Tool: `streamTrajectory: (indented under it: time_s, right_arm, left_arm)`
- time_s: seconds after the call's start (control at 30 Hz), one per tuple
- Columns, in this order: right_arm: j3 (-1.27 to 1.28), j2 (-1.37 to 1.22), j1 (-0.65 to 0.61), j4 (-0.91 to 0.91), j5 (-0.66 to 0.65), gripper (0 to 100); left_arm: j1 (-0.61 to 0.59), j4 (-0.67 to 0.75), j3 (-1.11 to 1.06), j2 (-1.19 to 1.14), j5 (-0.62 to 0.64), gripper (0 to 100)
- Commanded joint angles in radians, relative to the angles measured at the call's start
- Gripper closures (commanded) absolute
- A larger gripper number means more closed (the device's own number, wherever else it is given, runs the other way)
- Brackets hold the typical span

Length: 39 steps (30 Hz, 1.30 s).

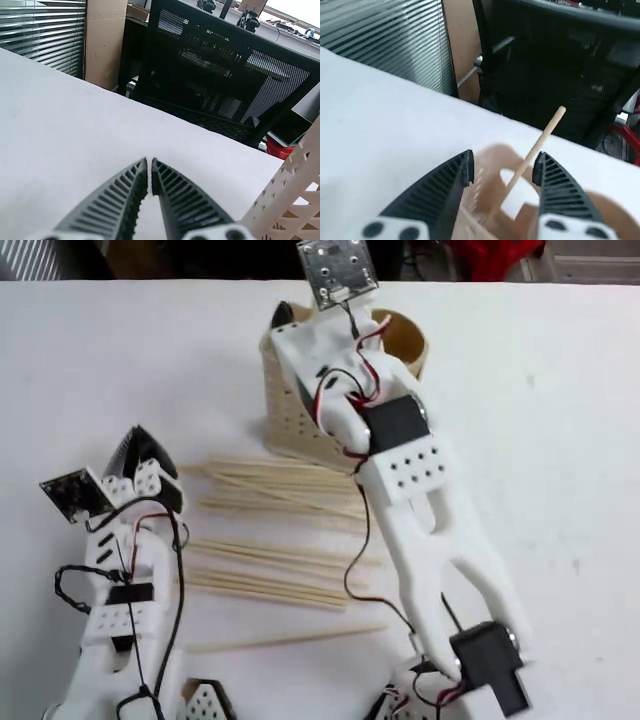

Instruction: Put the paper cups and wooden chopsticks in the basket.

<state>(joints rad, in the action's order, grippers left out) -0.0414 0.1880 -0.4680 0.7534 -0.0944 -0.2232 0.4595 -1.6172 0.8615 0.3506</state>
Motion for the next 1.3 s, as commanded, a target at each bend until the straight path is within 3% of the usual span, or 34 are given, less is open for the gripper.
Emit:
streamTrajectory:
  time_s: [0.0,0.13,0.3,0.57,0.83,1.17,1.27]
  right_arm:
    - [-0.006,0.101,0.007,0.162,-0.012,80.5]
    - [0.0,0.156,-0.019,0.344,-0.163,80.7]
    - [0.212,0.189,-0.17,0.464,-0.391,80.8]
    - [0.721,0.203,-0.266,0.104,-0.588,87.1]
    - [0.812,0.039,-0.24,-0.081,-0.632,79.9]
    - [0.654,-0.203,-0.16,-0.094,-0.632,82.1]
    - [0.634,-0.234,-0.153,-0.094,-0.632,87.5]
  left_arm:
    - [0.007,0.026,0.008,0.019,0.003,95]
    - [0.007,0.026,0.008,0.019,0.003,95]
    - [0.005,0.025,0.006,0.019,0.003,95]
    - [0.005,0.023,0.006,0.019,0.003,95]
    - [0.005,0.026,0.006,0.019,0.003,95]
    - [0.005,0.026,0.006,0.019,0.003,95]
    - [0.007,0.026,0.006,0.019,0.003,95]
